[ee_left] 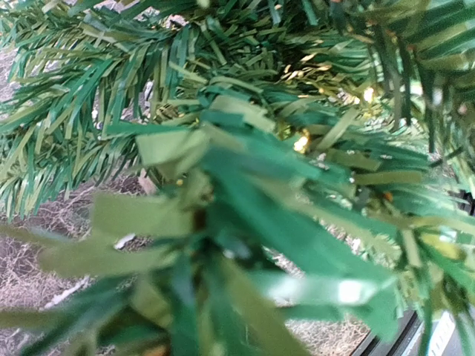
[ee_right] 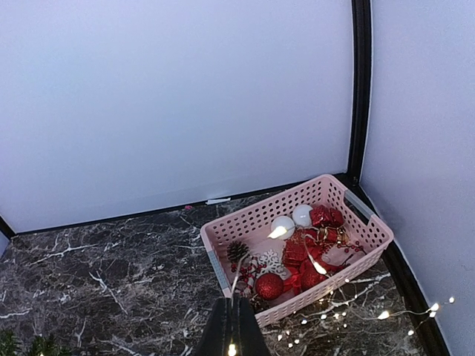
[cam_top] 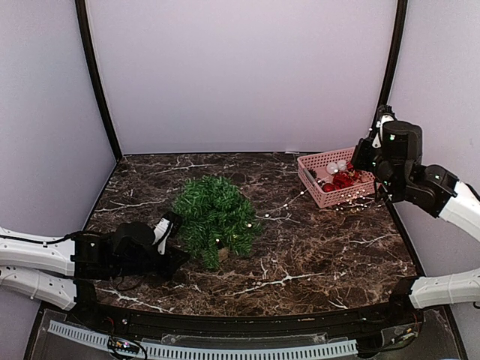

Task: Decorate the small christmas tree
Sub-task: Wrap the side of the string light in the gap of the branches.

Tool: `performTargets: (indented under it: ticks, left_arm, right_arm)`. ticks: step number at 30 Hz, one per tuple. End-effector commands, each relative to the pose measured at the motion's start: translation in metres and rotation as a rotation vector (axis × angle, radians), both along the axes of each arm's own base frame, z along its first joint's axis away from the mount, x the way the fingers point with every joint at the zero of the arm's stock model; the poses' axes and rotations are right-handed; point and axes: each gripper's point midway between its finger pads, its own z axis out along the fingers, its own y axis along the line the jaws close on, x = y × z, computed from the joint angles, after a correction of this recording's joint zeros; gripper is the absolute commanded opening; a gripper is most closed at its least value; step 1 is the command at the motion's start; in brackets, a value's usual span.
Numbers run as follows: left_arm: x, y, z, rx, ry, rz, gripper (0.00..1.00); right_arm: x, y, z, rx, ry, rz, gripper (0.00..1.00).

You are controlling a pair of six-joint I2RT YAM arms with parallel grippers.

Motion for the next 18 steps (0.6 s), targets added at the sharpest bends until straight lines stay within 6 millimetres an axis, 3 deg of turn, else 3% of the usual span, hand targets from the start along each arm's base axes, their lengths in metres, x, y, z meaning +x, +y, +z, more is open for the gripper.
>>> performTargets:
  ticks: [1, 5, 9, 18]
  left_arm:
    - [0.001, 0.008, -0.004, 0.032, -0.015, -0.005, 0.0]
    - [0.003, 0.011, -0.004, 0.045, -0.019, 0.006, 0.0]
    - [0.006, 0.014, -0.005, 0.065, -0.027, 0.022, 0.0]
    - [0.007, 0.017, -0.007, 0.075, -0.032, 0.027, 0.0]
  right_arm:
    - [-0.008, -0.017, 0.01, 0.03, -0.031, -0.043, 0.0]
    - [-0.017, -0.025, 0.011, 0.053, -0.03, -0.052, 0.0]
    - [-0.021, -0.02, 0.001, 0.089, -0.01, -0.008, 0.0]
    - [-0.023, -0.024, -0.074, 0.062, 0.125, -0.058, 0.0]
